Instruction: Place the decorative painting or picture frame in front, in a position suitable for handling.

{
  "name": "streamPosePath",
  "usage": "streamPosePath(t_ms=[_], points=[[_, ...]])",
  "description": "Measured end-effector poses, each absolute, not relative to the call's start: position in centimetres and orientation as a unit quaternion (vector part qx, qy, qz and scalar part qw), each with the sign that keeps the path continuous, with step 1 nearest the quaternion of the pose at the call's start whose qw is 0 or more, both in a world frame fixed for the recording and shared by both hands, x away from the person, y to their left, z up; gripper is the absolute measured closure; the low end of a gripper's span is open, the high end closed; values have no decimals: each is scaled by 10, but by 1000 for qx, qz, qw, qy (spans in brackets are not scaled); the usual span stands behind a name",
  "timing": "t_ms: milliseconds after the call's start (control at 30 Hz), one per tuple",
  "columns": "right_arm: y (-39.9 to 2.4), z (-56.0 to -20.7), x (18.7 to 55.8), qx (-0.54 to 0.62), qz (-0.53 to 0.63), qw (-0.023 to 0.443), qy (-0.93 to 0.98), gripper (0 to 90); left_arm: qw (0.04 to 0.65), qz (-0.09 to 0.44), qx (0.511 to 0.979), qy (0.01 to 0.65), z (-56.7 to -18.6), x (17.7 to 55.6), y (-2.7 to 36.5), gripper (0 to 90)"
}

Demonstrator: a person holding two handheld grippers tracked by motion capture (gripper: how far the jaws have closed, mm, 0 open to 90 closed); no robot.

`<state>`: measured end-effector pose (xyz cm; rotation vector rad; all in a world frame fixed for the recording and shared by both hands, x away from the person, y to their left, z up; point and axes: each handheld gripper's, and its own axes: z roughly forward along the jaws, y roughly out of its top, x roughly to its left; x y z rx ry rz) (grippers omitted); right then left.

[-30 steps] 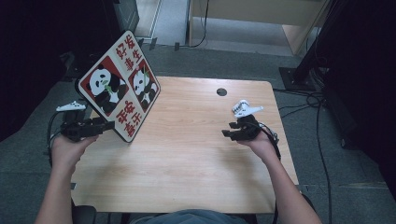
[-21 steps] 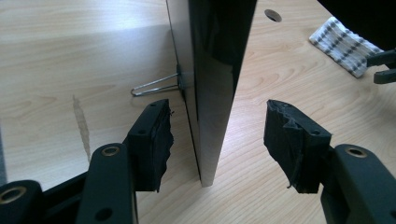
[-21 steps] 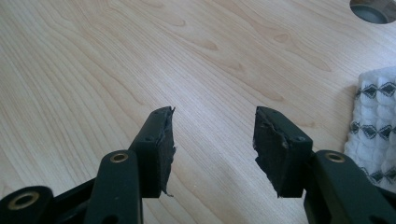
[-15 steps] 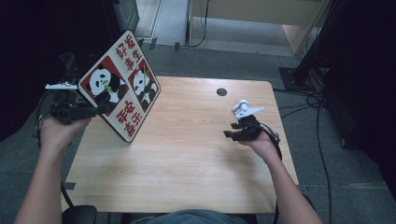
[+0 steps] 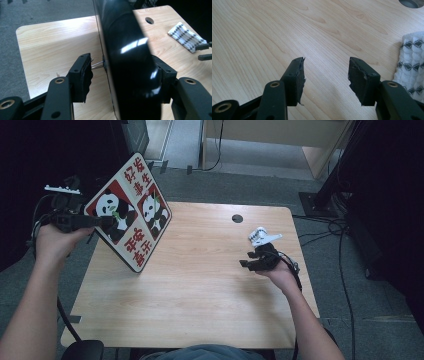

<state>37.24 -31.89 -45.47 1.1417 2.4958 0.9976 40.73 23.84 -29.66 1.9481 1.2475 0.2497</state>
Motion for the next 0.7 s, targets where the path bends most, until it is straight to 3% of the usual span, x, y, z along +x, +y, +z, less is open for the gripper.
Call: streamPosePath(t_ms=[700], points=[[-318,-453,370,384,342,109,851,466,360,84,782,502,-257,455,236,418]])
